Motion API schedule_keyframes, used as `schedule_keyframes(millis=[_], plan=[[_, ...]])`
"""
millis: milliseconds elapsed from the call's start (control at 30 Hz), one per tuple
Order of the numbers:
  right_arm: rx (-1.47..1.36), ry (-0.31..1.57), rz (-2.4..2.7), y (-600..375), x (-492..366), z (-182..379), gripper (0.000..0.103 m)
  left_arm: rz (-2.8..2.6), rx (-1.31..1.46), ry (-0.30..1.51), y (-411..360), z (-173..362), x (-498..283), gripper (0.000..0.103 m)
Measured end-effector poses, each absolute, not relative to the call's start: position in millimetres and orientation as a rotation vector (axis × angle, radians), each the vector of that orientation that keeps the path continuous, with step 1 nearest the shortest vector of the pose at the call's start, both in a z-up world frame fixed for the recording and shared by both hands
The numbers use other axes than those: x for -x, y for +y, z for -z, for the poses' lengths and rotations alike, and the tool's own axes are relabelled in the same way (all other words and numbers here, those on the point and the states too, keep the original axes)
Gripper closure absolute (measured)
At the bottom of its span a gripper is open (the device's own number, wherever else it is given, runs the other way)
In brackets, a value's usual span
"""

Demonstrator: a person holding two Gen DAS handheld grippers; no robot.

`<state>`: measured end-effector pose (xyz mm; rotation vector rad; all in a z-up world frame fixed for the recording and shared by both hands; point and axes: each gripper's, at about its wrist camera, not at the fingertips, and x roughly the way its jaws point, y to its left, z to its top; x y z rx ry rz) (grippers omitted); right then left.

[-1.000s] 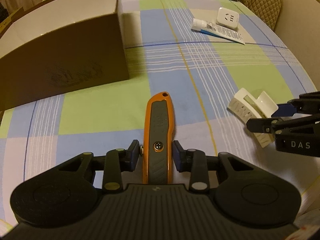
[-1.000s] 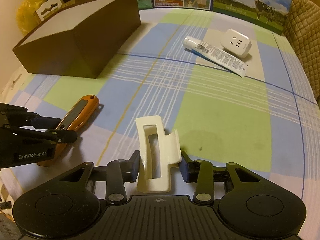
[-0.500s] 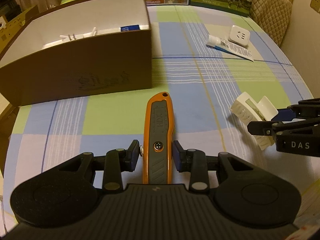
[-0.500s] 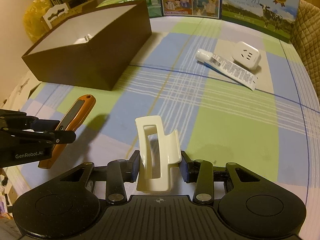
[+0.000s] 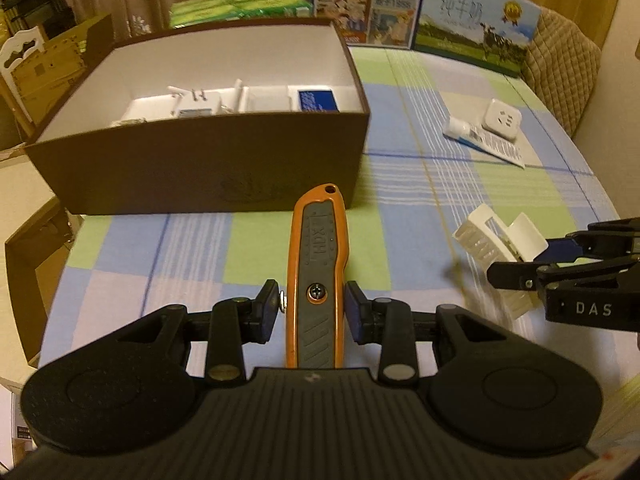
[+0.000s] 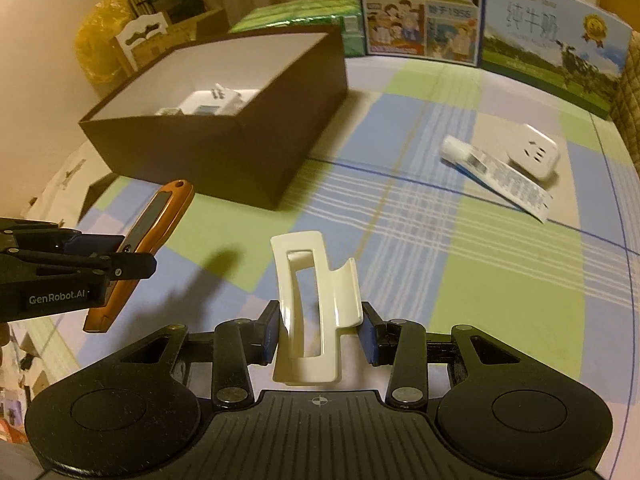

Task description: Organize rigid objects

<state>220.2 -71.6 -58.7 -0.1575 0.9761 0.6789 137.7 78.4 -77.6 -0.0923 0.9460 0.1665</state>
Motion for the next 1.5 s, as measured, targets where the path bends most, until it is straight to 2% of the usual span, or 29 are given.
schedule_keyframes(millis=[767,1200,1500], plan=[[0.076,0.888,-0.849,21.9,-235.8,5.2,0.066,-0.203,0.14,0.809,162.6,11.3,-145.6,0.072],[-0.005,0.844,-0.788,81.2,-291.5,-17.1,0.066,-0.215,0.08,0.725,231.6,-12.9,-202.6,0.072],[-0.014,0.847,-0.671,106.9,-336.5,-10.9,0.066,-0.236,0.081,0.744,275.9,-5.5,-259.4,0.072]])
